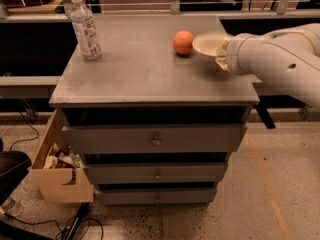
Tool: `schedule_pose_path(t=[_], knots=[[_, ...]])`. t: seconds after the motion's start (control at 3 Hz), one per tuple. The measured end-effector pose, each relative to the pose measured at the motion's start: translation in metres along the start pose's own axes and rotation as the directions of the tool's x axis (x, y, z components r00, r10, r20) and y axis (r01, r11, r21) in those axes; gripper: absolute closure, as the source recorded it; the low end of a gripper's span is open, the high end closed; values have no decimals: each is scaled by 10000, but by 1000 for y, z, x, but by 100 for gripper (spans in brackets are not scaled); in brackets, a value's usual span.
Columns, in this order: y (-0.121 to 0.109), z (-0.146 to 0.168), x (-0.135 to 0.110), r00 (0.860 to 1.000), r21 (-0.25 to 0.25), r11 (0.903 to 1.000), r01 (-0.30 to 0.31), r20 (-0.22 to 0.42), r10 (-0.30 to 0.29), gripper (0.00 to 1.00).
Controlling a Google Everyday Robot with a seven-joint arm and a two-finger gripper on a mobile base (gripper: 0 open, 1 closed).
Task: Move paper bowl near blue plastic bottle
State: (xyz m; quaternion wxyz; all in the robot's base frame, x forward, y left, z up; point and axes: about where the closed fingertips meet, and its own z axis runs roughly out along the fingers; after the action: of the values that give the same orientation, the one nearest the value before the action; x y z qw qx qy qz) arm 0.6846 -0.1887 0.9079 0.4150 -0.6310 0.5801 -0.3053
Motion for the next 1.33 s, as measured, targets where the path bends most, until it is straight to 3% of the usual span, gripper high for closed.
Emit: schedule_pose_path(t=[0.33,0.67,1.0,1.33], knots=[[2,0,2,9999,-76,10000,49,-101,-50,100],[3,-10,7,9997,-50,9999,-111,-217,110,100],[-11,-29,-2,9999,399,9992,-23,-135,28,100],[-38,-56,-31,9988,1030,9939,403,234,-430,100]])
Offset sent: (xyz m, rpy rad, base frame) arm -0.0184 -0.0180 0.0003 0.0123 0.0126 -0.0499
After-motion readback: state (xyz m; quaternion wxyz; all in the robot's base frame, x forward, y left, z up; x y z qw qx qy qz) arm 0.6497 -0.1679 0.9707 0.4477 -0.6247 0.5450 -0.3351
